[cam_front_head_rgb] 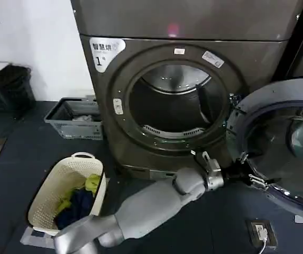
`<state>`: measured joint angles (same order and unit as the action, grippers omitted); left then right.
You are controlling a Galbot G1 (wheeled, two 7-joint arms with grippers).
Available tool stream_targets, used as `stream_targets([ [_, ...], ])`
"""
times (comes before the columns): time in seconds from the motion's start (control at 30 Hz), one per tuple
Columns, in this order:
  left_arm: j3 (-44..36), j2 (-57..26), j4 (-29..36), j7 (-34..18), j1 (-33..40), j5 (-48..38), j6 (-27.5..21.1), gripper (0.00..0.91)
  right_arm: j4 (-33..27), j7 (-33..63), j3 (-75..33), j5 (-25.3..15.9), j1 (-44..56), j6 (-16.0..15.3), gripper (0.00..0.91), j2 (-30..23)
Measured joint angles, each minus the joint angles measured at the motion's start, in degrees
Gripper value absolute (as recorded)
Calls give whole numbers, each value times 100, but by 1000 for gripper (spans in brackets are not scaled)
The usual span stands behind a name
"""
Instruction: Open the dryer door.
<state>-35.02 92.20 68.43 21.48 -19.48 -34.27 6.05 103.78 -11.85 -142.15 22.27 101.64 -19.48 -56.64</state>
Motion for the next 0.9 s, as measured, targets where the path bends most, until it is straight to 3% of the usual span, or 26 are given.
stream_targets([
  [0.3,74,0,62,10,2,-55,61,907,-60,-2,73,-16,-39,18,907,73],
  [0.9,71,-33,825,-55,-168,-371,318,907,63,-49,206,-62,-115,27,907,94],
])
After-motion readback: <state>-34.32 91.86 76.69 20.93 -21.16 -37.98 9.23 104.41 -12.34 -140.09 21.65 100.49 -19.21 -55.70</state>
